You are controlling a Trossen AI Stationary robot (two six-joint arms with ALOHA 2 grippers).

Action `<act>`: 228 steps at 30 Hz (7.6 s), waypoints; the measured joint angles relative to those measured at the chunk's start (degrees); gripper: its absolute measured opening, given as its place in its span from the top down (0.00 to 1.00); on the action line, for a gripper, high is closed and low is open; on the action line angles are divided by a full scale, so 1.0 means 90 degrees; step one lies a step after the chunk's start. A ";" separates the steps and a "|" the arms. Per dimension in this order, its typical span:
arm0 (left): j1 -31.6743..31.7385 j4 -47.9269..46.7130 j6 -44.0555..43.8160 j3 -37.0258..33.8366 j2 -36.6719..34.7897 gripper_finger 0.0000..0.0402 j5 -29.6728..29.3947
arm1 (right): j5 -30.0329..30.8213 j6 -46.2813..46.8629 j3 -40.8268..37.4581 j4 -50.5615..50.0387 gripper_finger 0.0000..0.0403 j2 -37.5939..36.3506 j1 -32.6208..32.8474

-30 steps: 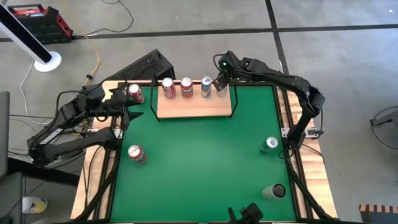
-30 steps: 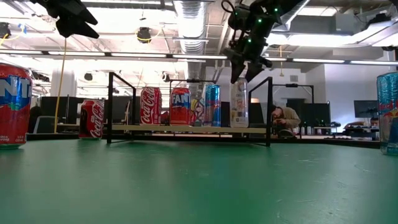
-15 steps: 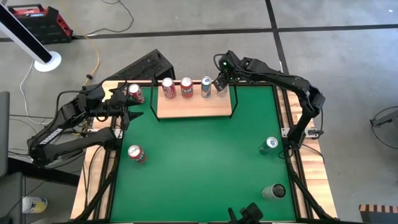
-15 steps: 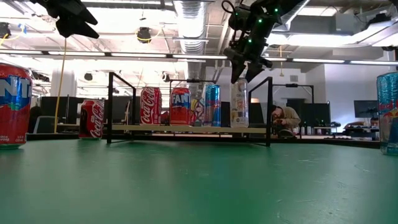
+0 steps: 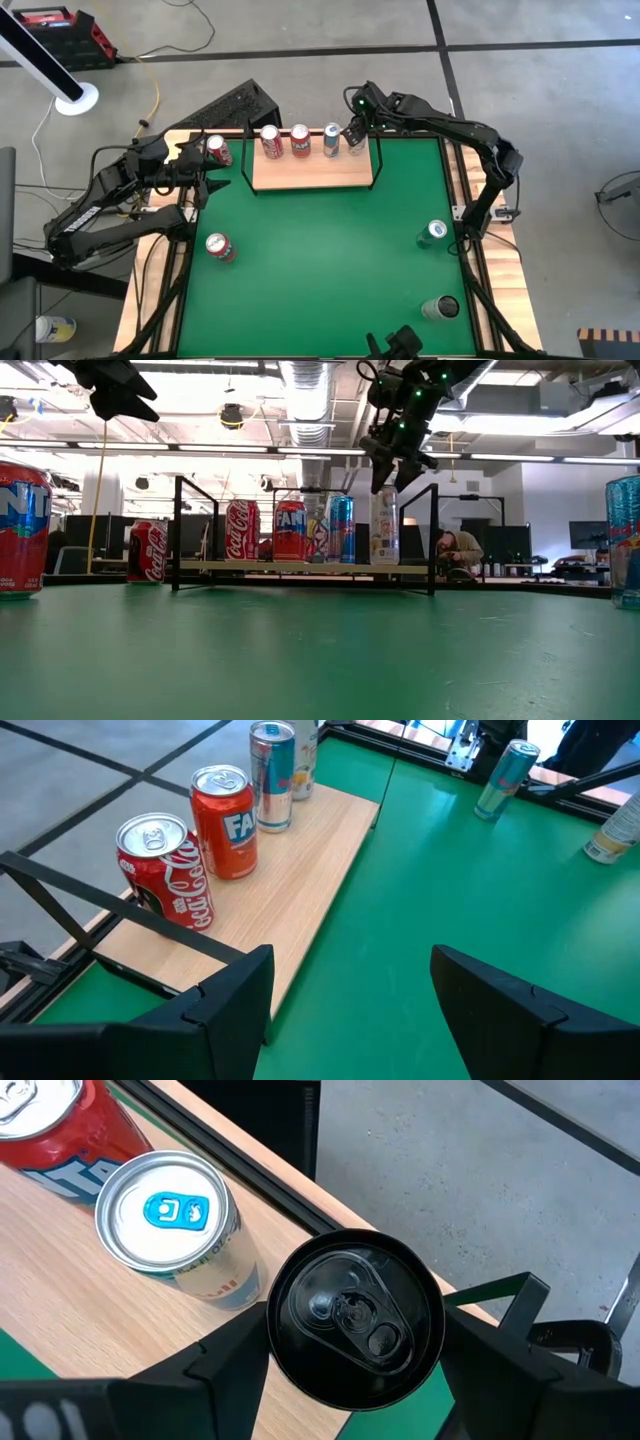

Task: Place canned beverage on shelf
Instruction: Put the top white-yellow soda can on the shelf, then put the red-black soda can on the shelf aligned with the other red-black soda can

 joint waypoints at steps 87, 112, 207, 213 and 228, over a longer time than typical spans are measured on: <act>-0.0001 -0.0121 -0.0046 -0.0002 -0.0001 0.37 0.0151 | 0.0000 0.0002 0.0000 -0.0075 0.15 -0.0522 0.0106; -0.0002 -0.0119 -0.0155 -0.0002 -0.0002 0.37 0.0148 | -0.0019 0.0021 0.0000 -0.0091 0.15 -0.1059 0.1494; 0.1937 -0.0212 -0.1621 0.0809 0.2548 0.37 -0.1232 | 0.0301 0.2598 0.0002 -0.1908 0.15 -0.1715 0.5124; 0.1785 -0.0005 -0.1611 0.1032 0.2691 0.37 -0.1195 | 0.0301 0.2600 0.0002 -0.1910 0.15 -0.1715 0.5127; 0.2034 -0.2856 0.0732 0.4879 0.5332 0.37 -0.1453 | 0.0303 0.2724 0.0002 -0.1830 0.15 -0.1717 0.5237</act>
